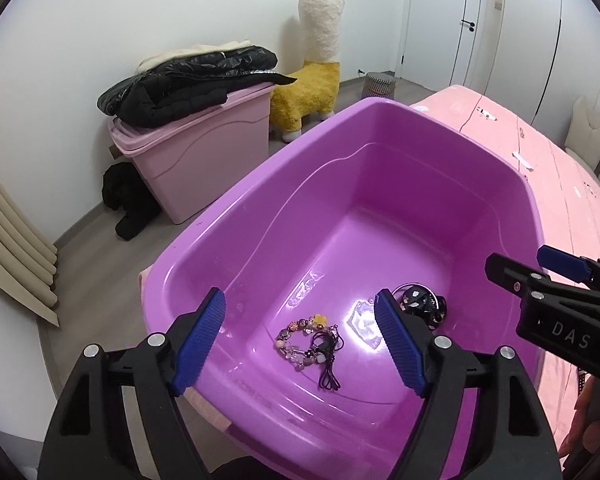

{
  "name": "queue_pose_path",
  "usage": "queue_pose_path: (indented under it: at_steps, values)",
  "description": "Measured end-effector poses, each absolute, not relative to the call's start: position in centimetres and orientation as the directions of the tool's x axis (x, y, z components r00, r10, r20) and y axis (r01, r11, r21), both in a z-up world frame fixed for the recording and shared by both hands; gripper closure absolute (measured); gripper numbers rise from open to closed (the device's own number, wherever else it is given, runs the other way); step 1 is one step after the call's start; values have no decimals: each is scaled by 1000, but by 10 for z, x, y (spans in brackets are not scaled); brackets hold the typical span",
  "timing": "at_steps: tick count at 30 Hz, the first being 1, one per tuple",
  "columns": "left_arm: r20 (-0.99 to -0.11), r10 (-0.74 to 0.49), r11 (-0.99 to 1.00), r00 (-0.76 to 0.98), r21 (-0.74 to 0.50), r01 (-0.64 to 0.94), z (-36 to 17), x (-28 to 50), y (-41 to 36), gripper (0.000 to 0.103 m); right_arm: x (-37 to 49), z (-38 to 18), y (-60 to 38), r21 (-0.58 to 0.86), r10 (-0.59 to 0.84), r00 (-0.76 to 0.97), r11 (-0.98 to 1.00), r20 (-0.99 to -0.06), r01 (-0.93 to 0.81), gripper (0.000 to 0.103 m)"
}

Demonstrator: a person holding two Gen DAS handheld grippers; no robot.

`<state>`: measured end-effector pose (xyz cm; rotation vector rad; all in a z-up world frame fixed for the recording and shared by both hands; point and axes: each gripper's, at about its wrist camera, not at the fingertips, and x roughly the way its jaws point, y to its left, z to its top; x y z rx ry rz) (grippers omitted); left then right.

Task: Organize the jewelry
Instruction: 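Withdraw both open tools from the basin back over the bed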

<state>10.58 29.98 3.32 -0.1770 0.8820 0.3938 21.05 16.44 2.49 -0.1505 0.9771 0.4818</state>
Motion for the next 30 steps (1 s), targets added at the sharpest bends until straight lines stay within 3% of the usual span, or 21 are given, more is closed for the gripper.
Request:
queue_pose_path:
  at_steps: [30]
  values:
    - [-710, 237, 947, 663, 15, -322, 86, 65, 248, 24, 142, 74, 95, 102, 346, 581, 906, -737, -411, 30]
